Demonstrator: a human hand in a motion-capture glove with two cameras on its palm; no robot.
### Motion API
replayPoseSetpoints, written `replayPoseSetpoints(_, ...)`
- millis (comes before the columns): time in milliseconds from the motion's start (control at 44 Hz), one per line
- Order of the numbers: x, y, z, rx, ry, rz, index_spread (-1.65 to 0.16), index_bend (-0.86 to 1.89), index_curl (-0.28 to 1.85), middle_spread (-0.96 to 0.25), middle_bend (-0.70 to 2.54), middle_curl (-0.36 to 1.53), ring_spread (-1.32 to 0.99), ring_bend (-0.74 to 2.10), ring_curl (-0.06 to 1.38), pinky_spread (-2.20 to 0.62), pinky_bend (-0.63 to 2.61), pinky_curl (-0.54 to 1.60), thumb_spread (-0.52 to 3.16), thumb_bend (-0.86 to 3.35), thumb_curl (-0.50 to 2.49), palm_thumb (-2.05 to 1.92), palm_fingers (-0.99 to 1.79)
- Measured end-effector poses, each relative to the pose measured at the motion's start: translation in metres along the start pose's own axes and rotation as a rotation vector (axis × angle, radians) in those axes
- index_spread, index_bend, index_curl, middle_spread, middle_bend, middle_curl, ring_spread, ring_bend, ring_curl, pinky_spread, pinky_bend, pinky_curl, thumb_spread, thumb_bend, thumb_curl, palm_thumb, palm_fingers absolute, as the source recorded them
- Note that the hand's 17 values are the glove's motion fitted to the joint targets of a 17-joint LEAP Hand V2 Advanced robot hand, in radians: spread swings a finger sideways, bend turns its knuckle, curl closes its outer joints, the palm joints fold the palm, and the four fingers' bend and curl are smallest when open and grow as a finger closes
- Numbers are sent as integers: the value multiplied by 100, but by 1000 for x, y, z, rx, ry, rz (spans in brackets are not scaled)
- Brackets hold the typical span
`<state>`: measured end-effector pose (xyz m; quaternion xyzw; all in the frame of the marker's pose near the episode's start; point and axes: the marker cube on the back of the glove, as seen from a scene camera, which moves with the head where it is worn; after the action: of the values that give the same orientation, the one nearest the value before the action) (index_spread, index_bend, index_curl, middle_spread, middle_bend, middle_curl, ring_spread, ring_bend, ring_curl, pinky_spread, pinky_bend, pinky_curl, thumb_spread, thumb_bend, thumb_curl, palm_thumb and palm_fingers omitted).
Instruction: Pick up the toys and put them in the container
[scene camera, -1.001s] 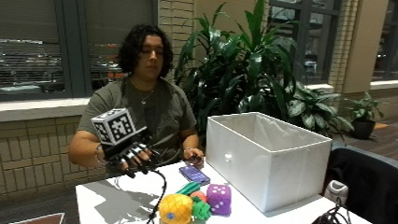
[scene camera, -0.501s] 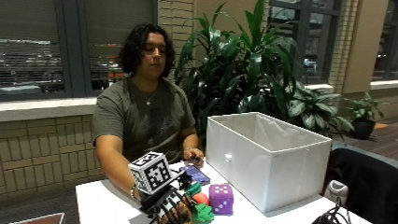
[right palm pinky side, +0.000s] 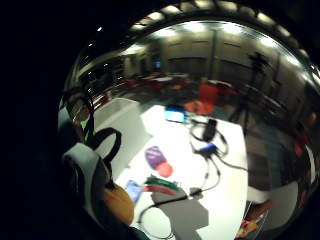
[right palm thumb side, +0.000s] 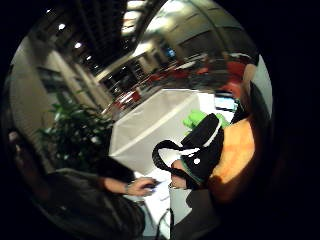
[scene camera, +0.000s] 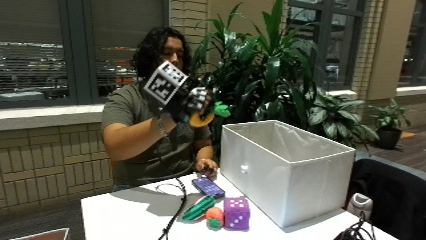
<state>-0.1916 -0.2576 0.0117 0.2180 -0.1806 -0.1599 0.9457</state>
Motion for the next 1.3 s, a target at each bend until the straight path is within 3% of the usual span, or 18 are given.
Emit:
replayPoseSetpoints(137, -101, -48, 23, -38, -20, -414, -37, 36, 40, -39, 90, 61, -36, 122, 49, -40, 97, 43, 130, 14, 54, 50, 117)
replayPoseSetpoints(182, -117, -62, 41, -63, 26, -446, -37, 38, 42, -39, 92, 62, -36, 123, 50, -40, 97, 44, 128, 14, 55, 50, 116)
replayPoseSetpoints(296, -144, -92, 82, -152, -5, -227, -37, 42, 47, -39, 94, 66, -35, 125, 51, -40, 100, 44, 124, 12, 59, 51, 113)
replayPoseSetpoints(387, -136, -103, 125, -197, 122, -290, -37, 43, 51, -39, 95, 69, -35, 126, 52, -40, 102, 45, 123, 11, 61, 50, 112)
replayPoseSetpoints(432, -140, -104, 140, -255, 107, -216, -37, 44, 52, -39, 93, 70, -35, 125, 52, -40, 101, 45, 122, 9, 62, 48, 108)
replayPoseSetpoints(523, -135, -102, 153, -371, 64, -93, -36, 37, 55, -37, 82, 67, -33, 119, 52, -37, 97, 45, 128, -1, 56, 31, 77)
replayPoseSetpoints(546, -129, -101, 153, -378, 62, -87, -36, 38, 55, -37, 79, 66, -33, 117, 51, -34, 93, 44, 131, -5, 53, 23, 64)
replayPoseSetpoints(592, -112, -96, 149, -371, 64, -64, -36, 34, 57, -33, 64, 63, -32, 105, 51, -27, 93, 48, 123, -15, 46, -1, 11)
replayPoseSetpoints(614, -103, -93, 147, -363, 69, -51, -36, 35, 59, -32, 63, 62, -31, 104, 52, -25, 95, 49, 120, -15, 44, -6, 8)
replayPoseSetpoints(705, -59, -71, 139, -336, 112, 11, -38, 25, 50, -30, 57, 57, -31, 98, 43, -20, 94, 41, 111, -14, 39, -15, 20)
replayPoseSetpoints(819, 8, -32, 143, -356, 123, 220, -38, 19, 44, -29, 55, 54, -33, 101, 37, -19, 93, 35, 110, -12, 33, -16, 38)
replayPoseSetpoints(1001, 83, 45, 186, -537, 156, 433, -38, 26, 47, -30, 59, 56, -34, 103, 38, -21, 87, 34, 131, -2, 27, -4, 54)
replayPoseSetpoints(1183, 103, 101, 249, -812, 369, 370, -38, 34, 53, -31, 52, 56, -35, 95, 38, -19, 87, 35, 129, -3, 27, -2, 41)
replayPoseSetpoints(1297, 107, 97, 262, -759, 431, 317, -39, 34, 51, -33, 48, 54, -37, 94, 35, -26, 96, 34, 130, 2, 29, 7, 64)
